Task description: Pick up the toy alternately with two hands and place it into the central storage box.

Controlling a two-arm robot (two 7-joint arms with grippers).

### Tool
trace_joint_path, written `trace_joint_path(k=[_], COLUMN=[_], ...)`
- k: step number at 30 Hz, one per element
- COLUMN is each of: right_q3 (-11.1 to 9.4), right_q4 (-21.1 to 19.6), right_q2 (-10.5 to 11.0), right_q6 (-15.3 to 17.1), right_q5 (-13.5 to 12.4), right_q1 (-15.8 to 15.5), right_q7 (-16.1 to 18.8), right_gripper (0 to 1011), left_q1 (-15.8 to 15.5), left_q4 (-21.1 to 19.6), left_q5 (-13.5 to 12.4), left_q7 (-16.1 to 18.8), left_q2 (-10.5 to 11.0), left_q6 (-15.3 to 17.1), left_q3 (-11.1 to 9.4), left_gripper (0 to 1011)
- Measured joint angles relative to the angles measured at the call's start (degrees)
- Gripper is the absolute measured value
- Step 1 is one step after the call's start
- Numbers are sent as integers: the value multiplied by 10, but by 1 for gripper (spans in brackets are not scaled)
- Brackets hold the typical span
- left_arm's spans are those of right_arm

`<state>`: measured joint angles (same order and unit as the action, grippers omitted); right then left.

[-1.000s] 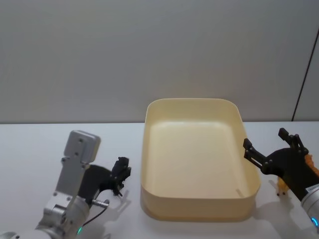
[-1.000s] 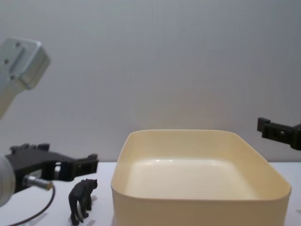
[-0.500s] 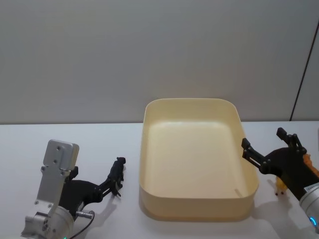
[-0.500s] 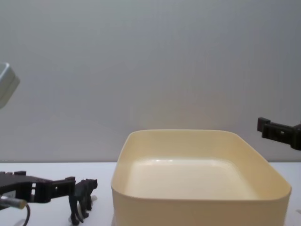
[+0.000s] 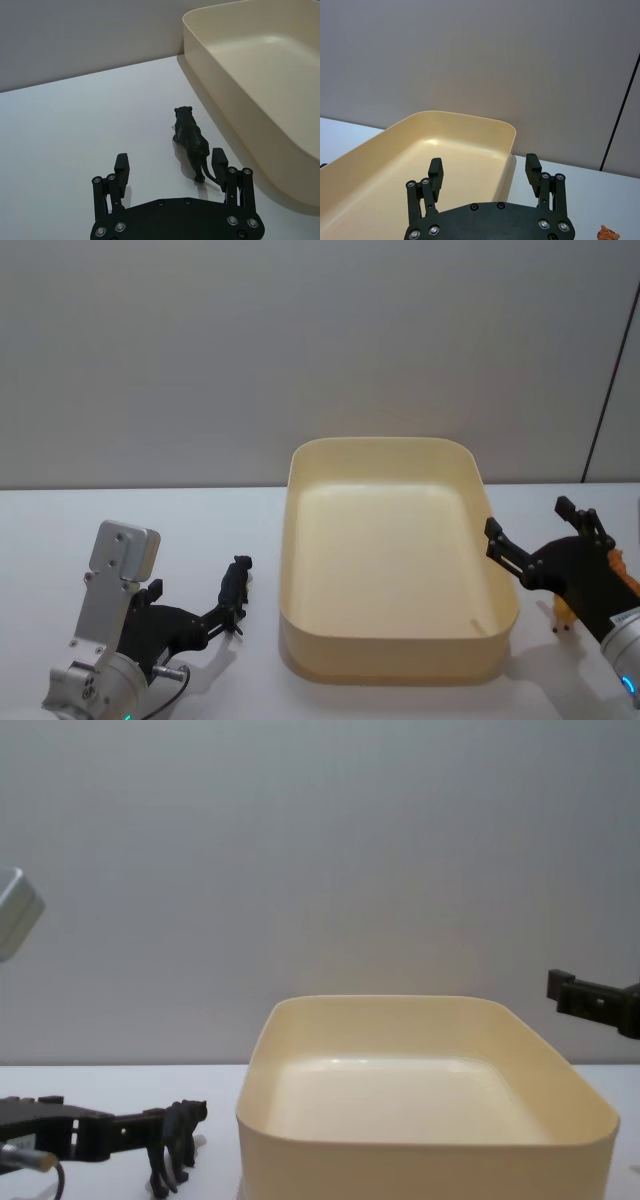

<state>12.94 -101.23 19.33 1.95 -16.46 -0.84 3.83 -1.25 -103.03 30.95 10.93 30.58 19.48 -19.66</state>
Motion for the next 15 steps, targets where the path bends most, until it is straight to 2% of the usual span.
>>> trace_joint_path(k=[15], right_q3=[0], right_q4=[0], right_q2=[0], right_q6=[0], right_q5=[0], right_q1=[0], right_q7=[0], right_gripper=[1001], left_q1=[-27], left_q4=[33], left_q5=[-20], left_q7=[-40], left_q2=[-20], left_q6=[15], left_q3=[0], left_gripper=[1001])
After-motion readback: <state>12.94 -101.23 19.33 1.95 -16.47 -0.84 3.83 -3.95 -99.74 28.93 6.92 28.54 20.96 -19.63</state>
